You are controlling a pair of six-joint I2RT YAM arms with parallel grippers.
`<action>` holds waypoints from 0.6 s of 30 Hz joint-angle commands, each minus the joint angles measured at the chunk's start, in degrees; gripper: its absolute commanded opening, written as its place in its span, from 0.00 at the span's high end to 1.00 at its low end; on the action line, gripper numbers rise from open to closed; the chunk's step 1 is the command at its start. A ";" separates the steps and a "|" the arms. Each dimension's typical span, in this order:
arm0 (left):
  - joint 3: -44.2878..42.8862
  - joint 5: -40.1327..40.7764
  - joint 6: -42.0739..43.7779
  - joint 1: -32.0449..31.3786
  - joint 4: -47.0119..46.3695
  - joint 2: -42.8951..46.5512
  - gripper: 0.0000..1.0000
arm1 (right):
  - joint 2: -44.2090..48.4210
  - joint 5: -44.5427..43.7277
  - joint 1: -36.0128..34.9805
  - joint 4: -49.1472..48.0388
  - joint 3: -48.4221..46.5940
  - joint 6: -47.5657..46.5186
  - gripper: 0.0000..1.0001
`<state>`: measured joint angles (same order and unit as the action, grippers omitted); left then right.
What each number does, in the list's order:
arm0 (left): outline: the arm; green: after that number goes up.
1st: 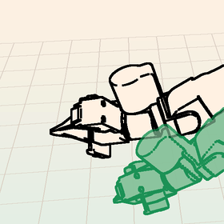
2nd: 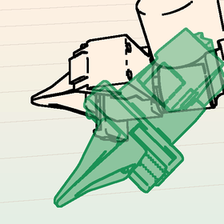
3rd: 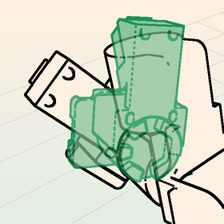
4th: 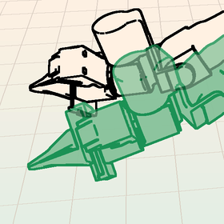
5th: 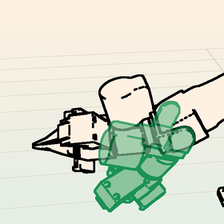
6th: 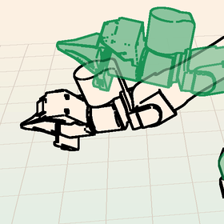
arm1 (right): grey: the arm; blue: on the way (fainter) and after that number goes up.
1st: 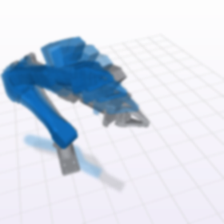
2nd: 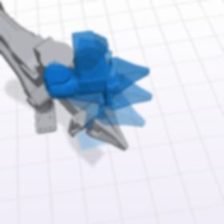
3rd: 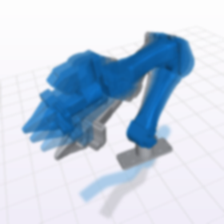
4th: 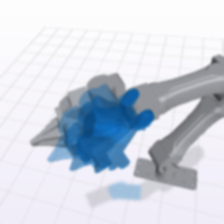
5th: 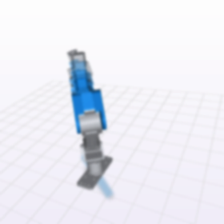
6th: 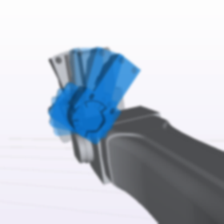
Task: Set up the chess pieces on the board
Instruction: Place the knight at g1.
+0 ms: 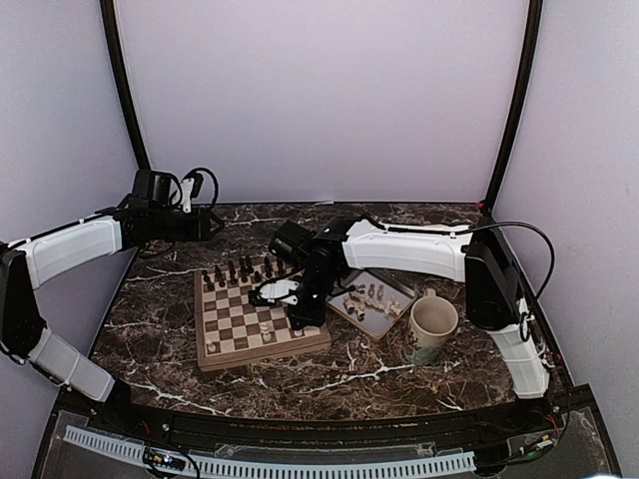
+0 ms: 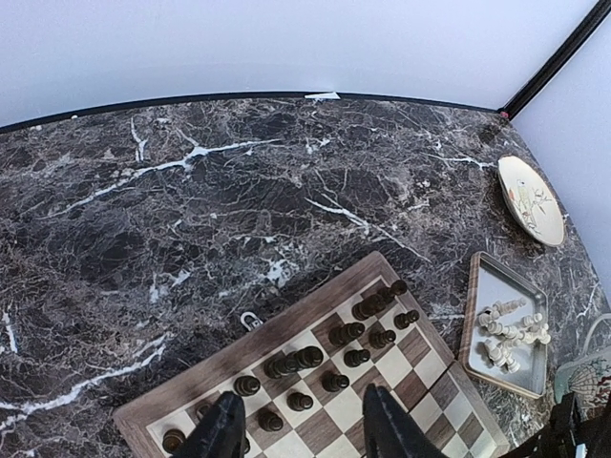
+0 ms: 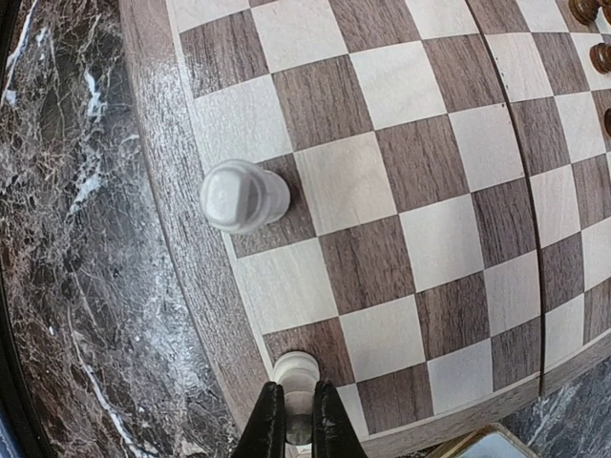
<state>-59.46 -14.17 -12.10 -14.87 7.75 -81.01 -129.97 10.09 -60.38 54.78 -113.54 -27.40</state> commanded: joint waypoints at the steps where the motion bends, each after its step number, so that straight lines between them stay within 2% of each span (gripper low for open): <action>1: 0.74 -1.05 -0.40 0.30 -1.06 0.07 0.56 | -1.23 -1.40 -0.22 -1.16 0.00 -0.17 0.96; 18: 0.65 -2.24 -0.68 0.29 -0.99 -0.46 0.56 | -1.47 -1.09 -0.26 -1.04 -0.45 0.06 0.92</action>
<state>-59.46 -15.46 -12.49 -14.87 7.64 -81.49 -130.13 9.08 -60.38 53.71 -113.56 -27.38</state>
